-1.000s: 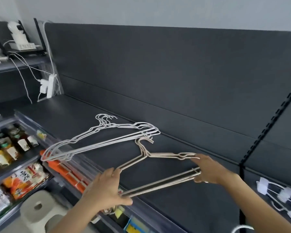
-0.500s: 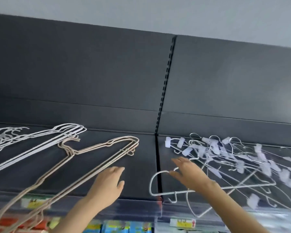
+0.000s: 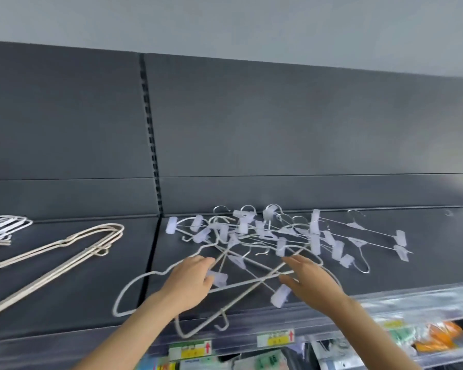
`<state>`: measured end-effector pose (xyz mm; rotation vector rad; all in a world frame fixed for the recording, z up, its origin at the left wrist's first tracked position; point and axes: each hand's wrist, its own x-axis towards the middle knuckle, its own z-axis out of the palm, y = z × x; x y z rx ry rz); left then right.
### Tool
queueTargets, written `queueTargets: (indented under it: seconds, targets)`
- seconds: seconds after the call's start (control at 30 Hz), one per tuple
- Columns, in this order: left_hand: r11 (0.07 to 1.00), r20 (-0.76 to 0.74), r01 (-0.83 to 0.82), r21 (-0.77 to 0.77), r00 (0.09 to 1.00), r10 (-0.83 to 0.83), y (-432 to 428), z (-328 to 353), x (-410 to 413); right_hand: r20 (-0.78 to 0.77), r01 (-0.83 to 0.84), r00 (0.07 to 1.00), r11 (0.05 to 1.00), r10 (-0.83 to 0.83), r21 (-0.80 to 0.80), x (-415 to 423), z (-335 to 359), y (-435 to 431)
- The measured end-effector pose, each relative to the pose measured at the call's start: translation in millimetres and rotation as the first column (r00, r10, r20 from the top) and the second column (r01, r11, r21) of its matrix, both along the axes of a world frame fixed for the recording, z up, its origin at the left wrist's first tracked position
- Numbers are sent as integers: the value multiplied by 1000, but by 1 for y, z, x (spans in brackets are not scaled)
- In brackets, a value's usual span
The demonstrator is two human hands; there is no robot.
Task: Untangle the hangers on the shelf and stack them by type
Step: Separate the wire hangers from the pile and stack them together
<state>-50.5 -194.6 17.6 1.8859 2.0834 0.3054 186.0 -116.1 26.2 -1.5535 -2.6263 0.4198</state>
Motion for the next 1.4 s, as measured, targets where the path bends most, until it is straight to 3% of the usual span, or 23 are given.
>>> queueTargets:
  seconds: [0.3, 0.67, 0.87, 1.0, 1.23, 1.4]
  targets:
    - [1000, 32, 13, -14, 999, -13, 58, -8, 100, -49, 35, 998, 998, -37, -44, 102, -16, 38]
    - [995, 79, 22, 100, 996, -30, 125, -13, 127, -126, 114, 985, 992, -119, -52, 143, -21, 94]
    - [981, 55, -60, 185, 997, 50, 147, -18, 99, -98, 86, 992, 996, -85, 2, 119, -14, 136]
    - [969, -50, -156, 193, 985, 168, 151, -22, 67, -96, -9, 995, 1000, 12, 23, 72, -18, 159]
    - [973, -61, -219, 78, 973, 223, 127, -28, 45, 126, -218, 968, 976, 217, -1, 2, -39, 168]
    - [940, -66, -341, 9, 938, 340, 110, -36, 45, 172, -299, 941, 954, 292, 16, 1, -39, 181]
